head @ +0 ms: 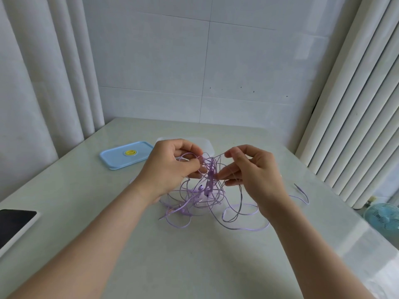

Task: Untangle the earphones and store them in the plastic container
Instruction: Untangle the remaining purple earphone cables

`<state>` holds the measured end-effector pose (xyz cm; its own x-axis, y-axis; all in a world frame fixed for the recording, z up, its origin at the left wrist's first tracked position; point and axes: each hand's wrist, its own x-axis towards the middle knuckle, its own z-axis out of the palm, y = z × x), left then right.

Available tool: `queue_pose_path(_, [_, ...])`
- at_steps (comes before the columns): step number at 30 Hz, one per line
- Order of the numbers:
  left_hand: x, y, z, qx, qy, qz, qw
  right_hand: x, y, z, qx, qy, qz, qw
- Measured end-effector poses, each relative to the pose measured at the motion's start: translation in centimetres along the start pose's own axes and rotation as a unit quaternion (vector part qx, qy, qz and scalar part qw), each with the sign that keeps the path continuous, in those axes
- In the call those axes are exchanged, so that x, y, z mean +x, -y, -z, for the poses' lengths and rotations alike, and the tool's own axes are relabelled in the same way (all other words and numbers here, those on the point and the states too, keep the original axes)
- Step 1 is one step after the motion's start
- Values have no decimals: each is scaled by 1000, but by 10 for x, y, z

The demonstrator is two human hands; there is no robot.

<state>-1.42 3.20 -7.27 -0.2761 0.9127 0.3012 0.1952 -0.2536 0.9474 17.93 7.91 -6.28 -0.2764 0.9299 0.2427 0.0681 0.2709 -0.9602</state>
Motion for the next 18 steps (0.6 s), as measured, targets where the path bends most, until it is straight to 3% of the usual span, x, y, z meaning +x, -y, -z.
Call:
queue_pose_path(6, [4, 5, 5, 83, -54, -18, 995, 0, 2, -6, 70, -36, 28, 997])
queue_pose_path(11, [5, 7, 8, 95, -40, -55, 993, -4, 7, -10, 138, -17, 14, 990])
queue_pose_path(18, [9, 11, 14, 158, -16, -120, 980, -2, 6, -10, 146, -52, -3, 988])
